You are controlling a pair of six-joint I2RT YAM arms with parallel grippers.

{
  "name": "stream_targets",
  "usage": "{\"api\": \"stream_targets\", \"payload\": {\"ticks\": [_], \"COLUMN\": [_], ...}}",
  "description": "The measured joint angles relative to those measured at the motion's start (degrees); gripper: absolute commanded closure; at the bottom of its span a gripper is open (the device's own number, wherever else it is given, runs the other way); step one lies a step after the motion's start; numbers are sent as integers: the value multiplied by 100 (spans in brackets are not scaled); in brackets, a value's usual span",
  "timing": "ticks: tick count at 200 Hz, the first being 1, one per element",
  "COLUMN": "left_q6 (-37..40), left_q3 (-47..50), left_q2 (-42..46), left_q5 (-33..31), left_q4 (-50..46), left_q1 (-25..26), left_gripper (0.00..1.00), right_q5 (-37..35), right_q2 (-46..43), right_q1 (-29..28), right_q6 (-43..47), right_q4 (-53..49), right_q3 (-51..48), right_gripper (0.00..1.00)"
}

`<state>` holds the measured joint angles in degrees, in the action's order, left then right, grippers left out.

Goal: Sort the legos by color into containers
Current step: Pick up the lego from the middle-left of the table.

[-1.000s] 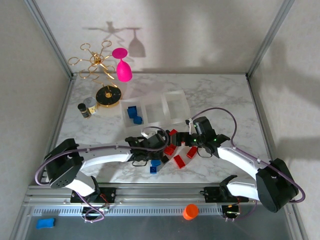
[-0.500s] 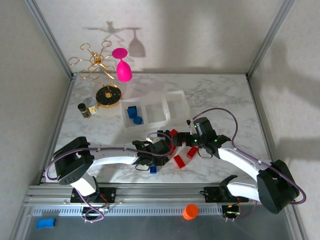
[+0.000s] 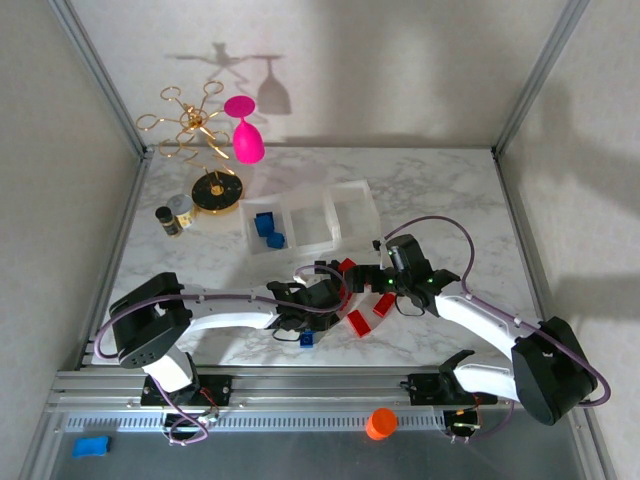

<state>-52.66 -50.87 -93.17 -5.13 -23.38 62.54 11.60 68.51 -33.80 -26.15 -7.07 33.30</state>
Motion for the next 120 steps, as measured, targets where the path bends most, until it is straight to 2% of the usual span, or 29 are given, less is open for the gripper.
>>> {"api": "stream_targets", "payload": {"ticks": [56, 120], "left_q6": [-13, -7], "left_q3": [0, -61], "left_q2": [24, 391], "left_q5": [-87, -299], "left_q4": [-39, -190], "left_q1": [-59, -374], "left_gripper": [56, 57], "right_q5": [-2, 2], "right_q2": [0, 0], "right_q1": [0, 0], "right_q6": [0, 2], "right_q4": [0, 24], "right_q3": [2, 114], "right_gripper": [1, 1]}}
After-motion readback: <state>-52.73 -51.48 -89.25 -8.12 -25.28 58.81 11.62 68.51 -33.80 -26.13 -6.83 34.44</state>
